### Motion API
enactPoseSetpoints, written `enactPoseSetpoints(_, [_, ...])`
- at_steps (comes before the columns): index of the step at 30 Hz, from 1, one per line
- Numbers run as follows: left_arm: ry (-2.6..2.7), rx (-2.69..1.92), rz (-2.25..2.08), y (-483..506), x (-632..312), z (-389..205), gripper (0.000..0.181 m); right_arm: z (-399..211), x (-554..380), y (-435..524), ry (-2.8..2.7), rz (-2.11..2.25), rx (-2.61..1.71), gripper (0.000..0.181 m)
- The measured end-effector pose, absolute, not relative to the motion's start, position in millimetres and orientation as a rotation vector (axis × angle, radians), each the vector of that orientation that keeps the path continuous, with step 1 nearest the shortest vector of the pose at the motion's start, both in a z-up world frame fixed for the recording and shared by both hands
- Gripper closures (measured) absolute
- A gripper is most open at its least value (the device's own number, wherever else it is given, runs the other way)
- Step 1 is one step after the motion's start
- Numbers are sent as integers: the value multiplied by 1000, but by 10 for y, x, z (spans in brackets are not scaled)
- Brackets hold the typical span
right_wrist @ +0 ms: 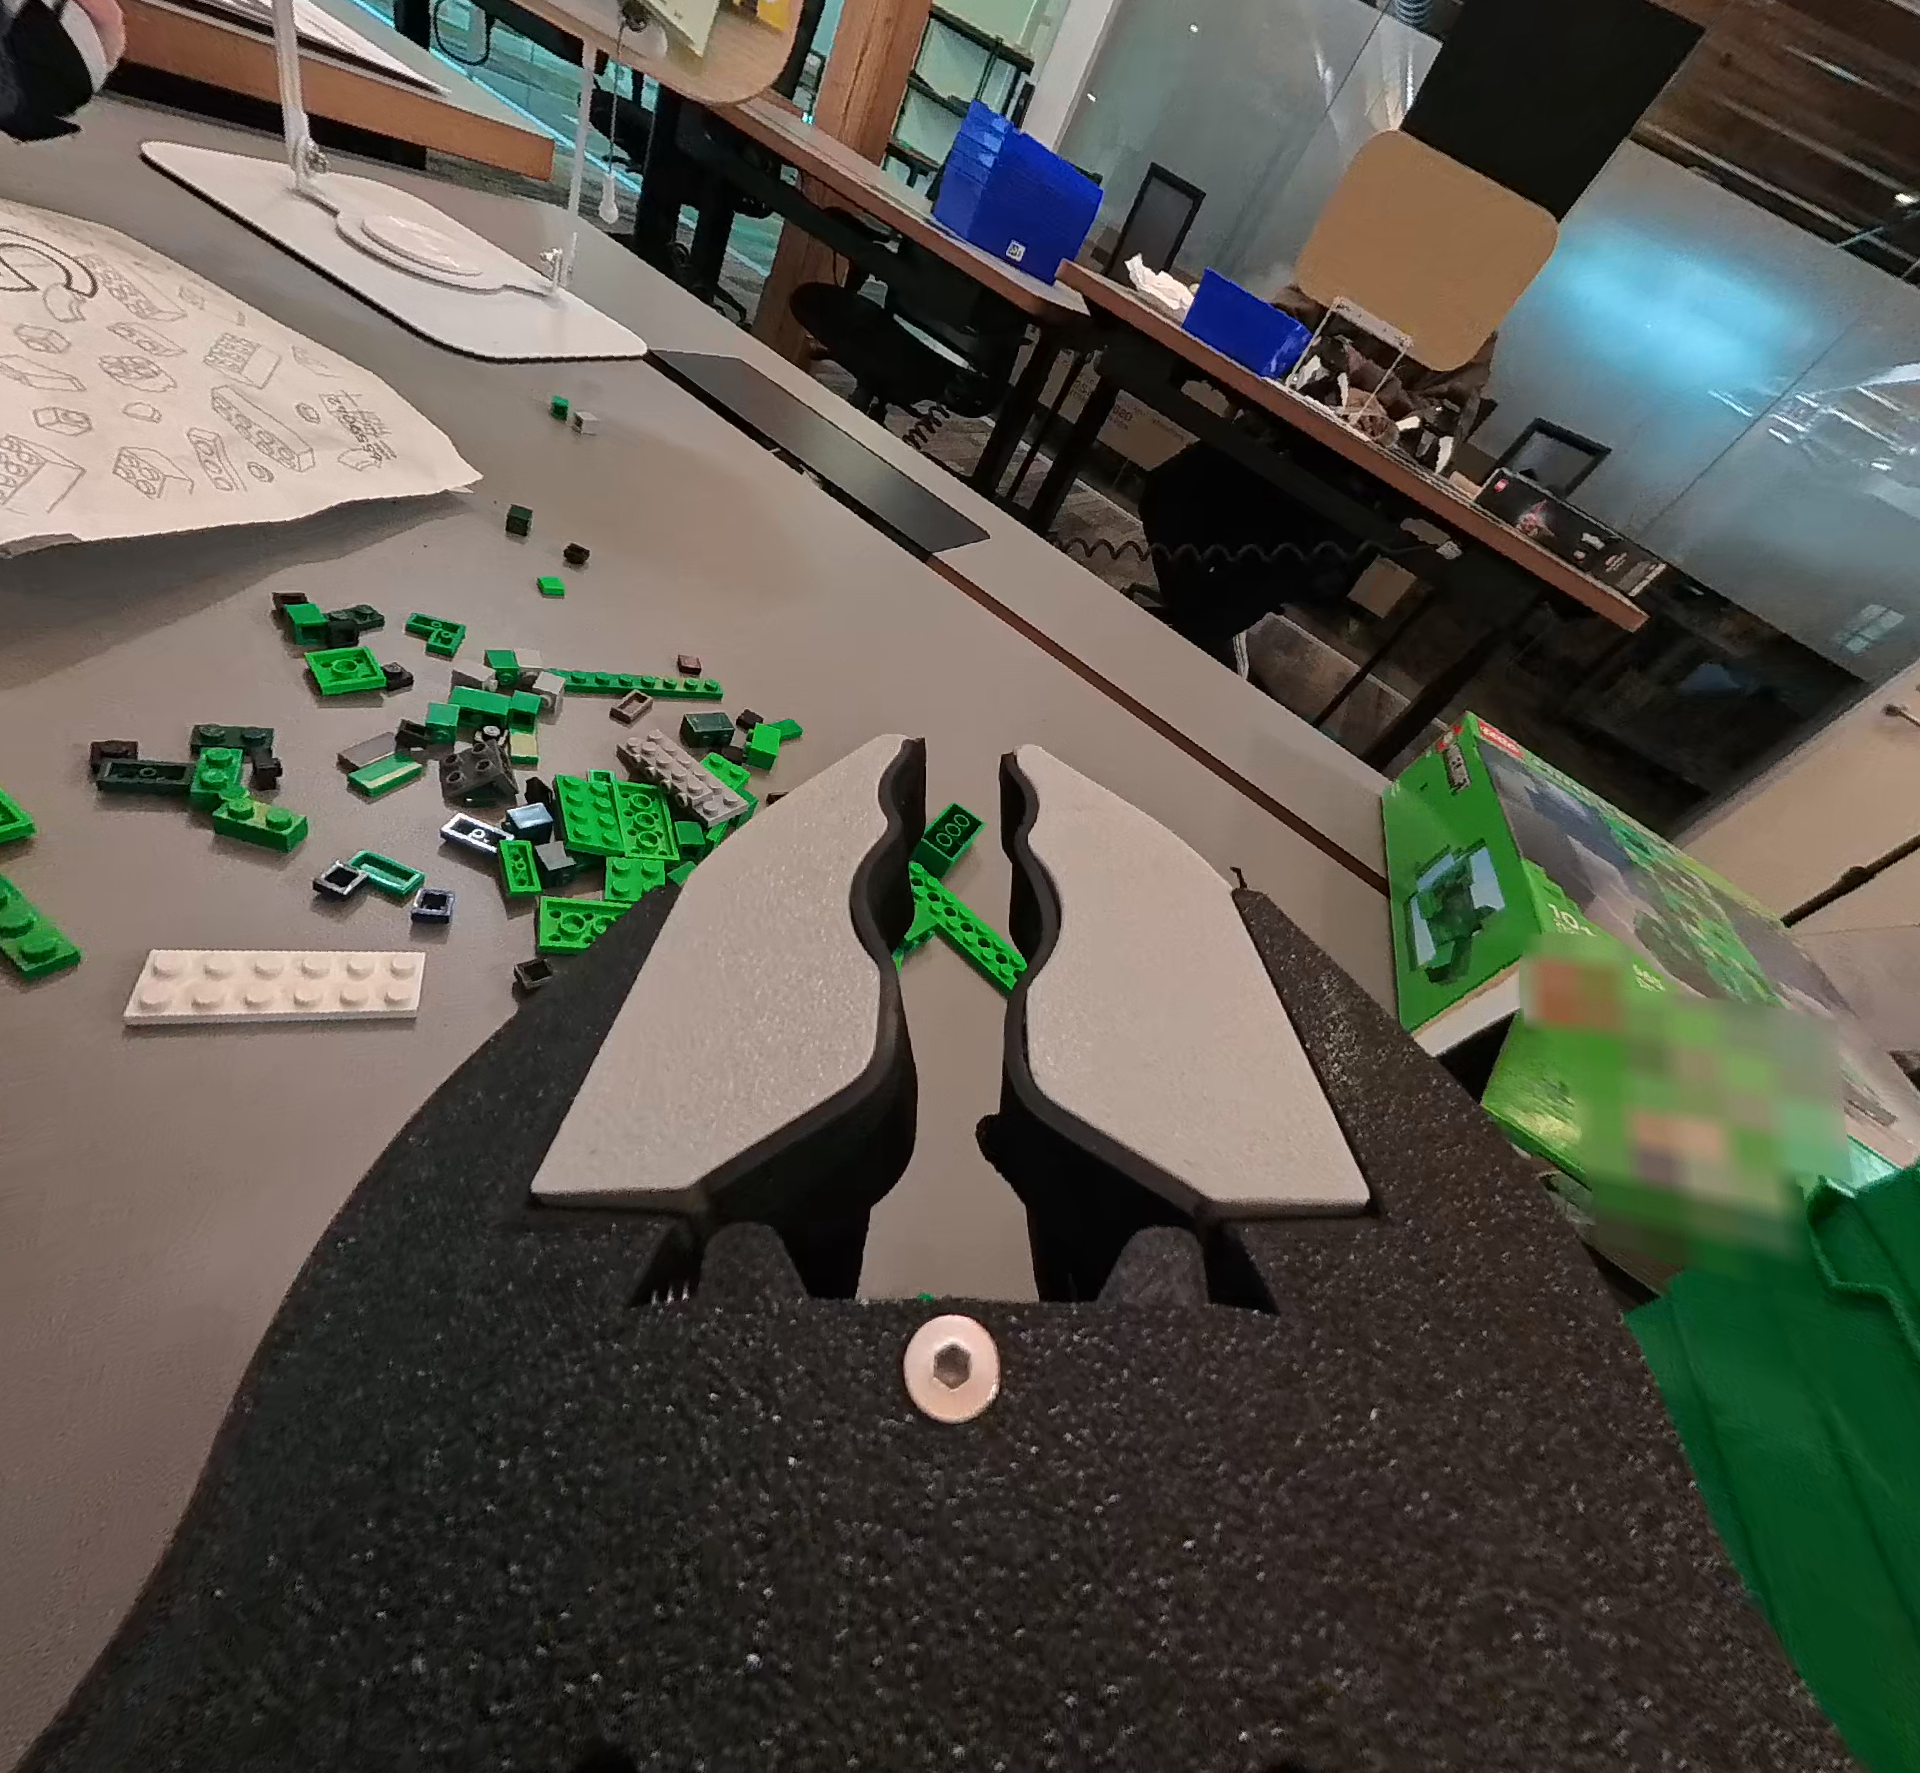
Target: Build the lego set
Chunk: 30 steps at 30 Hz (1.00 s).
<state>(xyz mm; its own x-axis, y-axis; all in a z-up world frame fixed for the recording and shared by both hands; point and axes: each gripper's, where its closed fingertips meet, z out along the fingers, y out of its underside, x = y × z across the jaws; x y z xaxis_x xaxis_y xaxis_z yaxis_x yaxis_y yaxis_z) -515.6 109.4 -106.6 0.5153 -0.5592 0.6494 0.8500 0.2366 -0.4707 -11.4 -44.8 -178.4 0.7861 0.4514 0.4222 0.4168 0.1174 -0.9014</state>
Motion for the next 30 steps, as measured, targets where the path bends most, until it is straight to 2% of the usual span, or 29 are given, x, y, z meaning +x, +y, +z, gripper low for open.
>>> enactPoseSetpoints(16, [-324, -882, -966, 916, -5190, -1006, 158, -1828, -125, -431, -745, 32, -1511, 168])
enactPoseSetpoints(30, [-420, -852, -838, 834, -5371, -1029, 159, -1849, -113, -417, -744, 26, -1520, 168])
